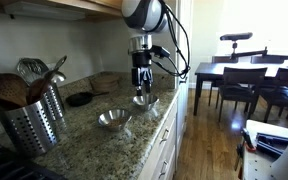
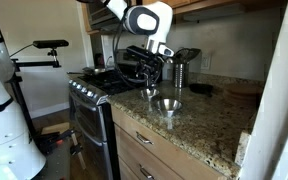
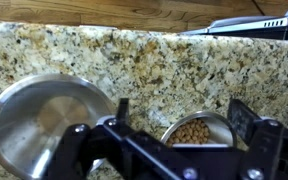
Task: Pour the contents of the left bowl into the right bowl
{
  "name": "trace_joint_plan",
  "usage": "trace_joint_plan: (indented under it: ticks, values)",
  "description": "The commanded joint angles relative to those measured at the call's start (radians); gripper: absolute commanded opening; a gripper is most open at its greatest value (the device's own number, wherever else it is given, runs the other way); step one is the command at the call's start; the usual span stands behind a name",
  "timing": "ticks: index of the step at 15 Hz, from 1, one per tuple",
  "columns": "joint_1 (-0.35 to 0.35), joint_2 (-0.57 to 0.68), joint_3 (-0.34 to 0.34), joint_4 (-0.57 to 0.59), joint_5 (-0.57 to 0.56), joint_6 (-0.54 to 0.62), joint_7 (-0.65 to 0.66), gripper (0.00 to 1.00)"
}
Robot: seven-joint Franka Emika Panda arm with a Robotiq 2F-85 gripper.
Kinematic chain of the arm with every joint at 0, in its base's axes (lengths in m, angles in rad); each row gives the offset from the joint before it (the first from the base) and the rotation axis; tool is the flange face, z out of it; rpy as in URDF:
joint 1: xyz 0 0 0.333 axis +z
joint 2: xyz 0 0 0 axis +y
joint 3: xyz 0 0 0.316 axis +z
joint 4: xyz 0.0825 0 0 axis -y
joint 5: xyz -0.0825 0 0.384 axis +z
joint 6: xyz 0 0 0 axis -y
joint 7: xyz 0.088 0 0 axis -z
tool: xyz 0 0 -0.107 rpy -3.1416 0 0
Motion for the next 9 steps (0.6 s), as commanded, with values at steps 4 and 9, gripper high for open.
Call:
trace_joint_plan:
  ticks: [4,9]
  values:
    - [-0.024,0.14,0.041,0.132,0.03,0.009,-0.025,1.0]
    - [-0.03,0.209,0.066,0.199,0.044,0.002,-0.023,1.0]
